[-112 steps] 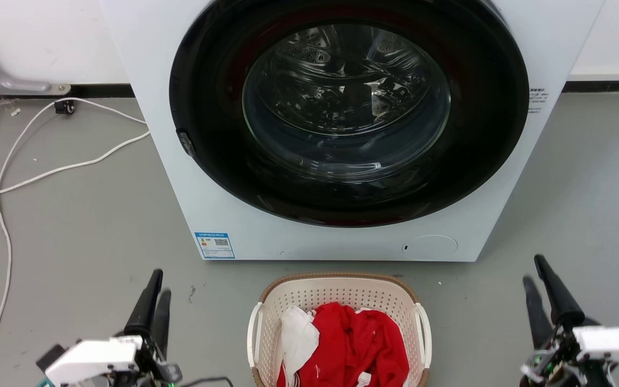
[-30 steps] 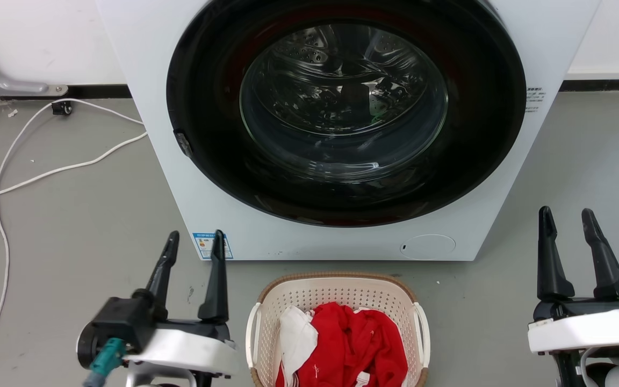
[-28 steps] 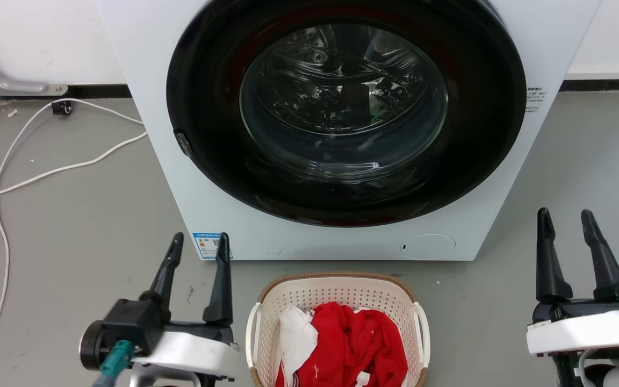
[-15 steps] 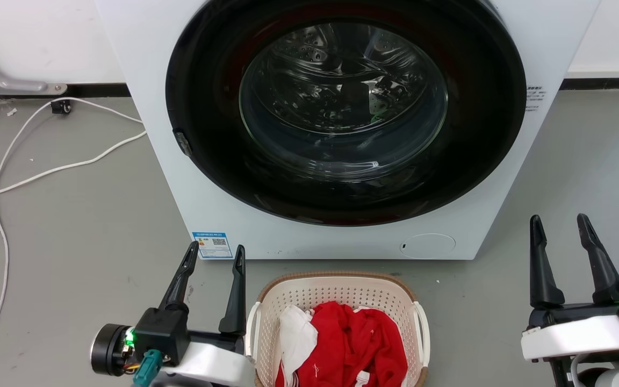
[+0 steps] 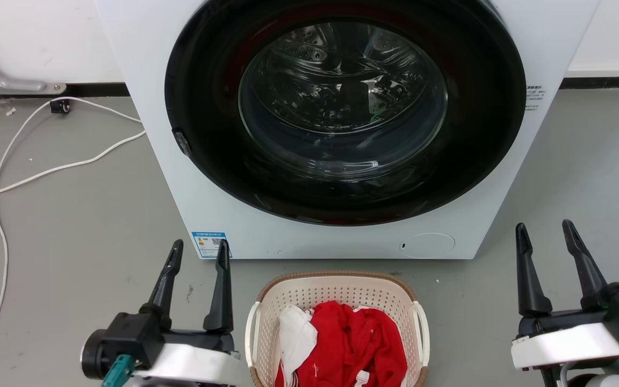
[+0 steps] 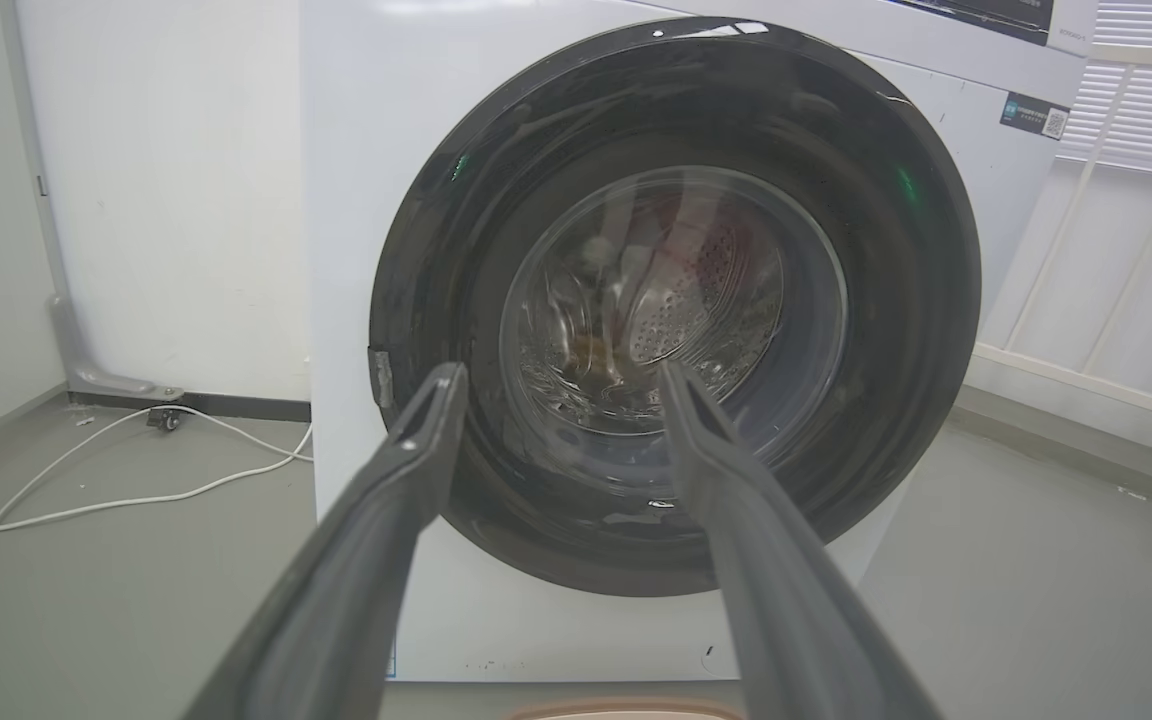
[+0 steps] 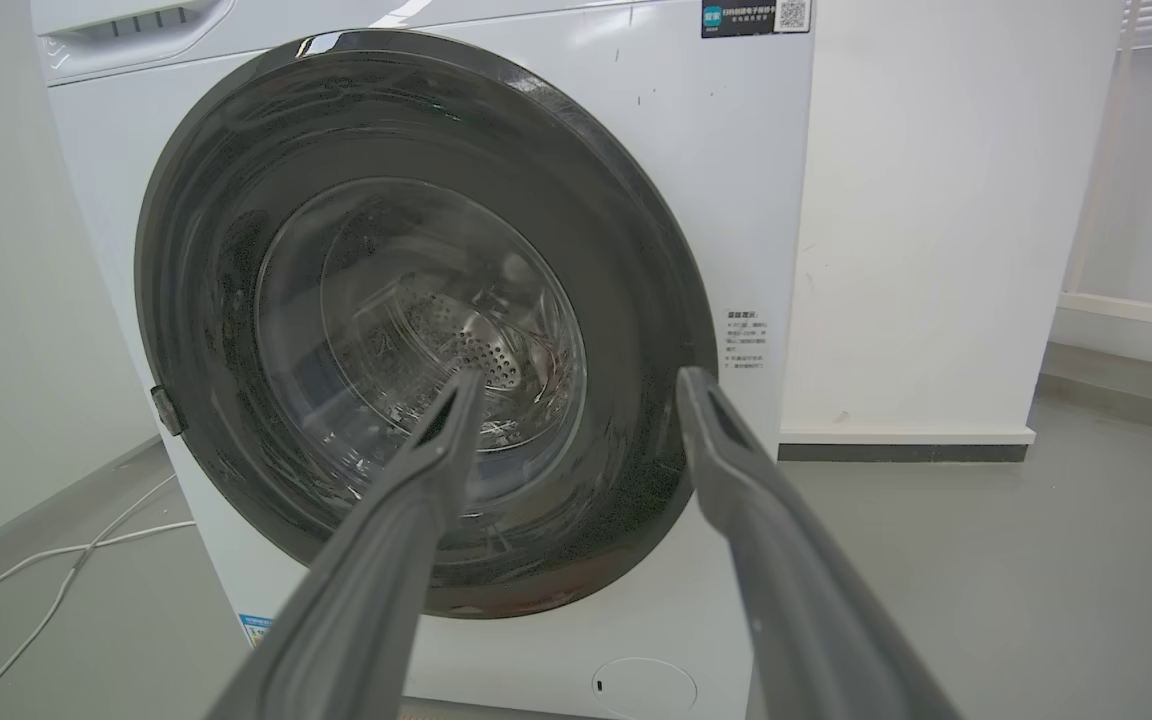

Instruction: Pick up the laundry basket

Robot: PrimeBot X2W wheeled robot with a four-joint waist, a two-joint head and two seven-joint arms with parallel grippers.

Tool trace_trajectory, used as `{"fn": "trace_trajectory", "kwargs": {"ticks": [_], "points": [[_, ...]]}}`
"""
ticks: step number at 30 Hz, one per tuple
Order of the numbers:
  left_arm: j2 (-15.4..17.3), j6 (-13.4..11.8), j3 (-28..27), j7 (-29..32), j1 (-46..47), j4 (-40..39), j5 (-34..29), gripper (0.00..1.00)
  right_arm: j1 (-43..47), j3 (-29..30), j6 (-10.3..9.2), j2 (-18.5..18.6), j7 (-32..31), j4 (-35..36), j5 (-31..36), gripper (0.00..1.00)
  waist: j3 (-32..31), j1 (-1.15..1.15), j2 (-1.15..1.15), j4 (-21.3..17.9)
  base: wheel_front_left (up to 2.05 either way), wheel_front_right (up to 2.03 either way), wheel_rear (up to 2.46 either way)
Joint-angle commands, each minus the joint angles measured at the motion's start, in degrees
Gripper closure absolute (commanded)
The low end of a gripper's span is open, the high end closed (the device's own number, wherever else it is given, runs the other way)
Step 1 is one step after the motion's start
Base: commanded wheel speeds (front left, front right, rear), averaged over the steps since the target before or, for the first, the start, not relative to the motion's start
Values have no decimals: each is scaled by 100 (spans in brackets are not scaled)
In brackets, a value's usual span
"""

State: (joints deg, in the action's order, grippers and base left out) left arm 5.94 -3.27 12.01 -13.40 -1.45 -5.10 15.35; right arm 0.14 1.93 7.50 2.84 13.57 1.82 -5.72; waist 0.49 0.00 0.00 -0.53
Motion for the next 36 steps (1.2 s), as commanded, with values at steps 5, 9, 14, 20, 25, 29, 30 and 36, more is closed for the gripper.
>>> {"fn": "trace_trajectory", "kwargs": {"ticks": [5,9,14,20,25,29,30,36], "points": [[-160,430,-310,-92,-105,31,-311,0,56,80,-2,6,72,-142,-62,0,1,0,0,-2,0,0,0],[-237,621,-432,-133,-157,116,-580,0,34,154,-2,6,115,-287,-66,0,-7,0,0,-5,0,0,0],[-282,682,-431,-182,-177,283,-936,0,5,160,-2,6,161,-373,99,0,-20,0,0,-10,0,0,0],[-301,729,-440,-195,-159,383,-993,0,-28,193,-2,5,164,-496,9,0,-31,0,0,-13,0,0,0],[-306,743,-435,-194,-156,375,-949,0,-37,197,-2,5,164,-533,-38,0,-37,0,0,-8,0,0,0],[-307,711,-415,-193,-160,368,-916,0,-33,199,-2,5,164,-522,-54,0,-31,0,0,-3,0,0,0],[-306,706,-408,-190,-160,367,-921,0,-32,202,-2,5,164,-518,-58,0,-26,0,0,-1,0,0,0],[-306,688,-399,-190,-170,369,-906,0,-14,204,-2,5,164,-509,-68,0,3,0,0,13,0,0,0]]}}
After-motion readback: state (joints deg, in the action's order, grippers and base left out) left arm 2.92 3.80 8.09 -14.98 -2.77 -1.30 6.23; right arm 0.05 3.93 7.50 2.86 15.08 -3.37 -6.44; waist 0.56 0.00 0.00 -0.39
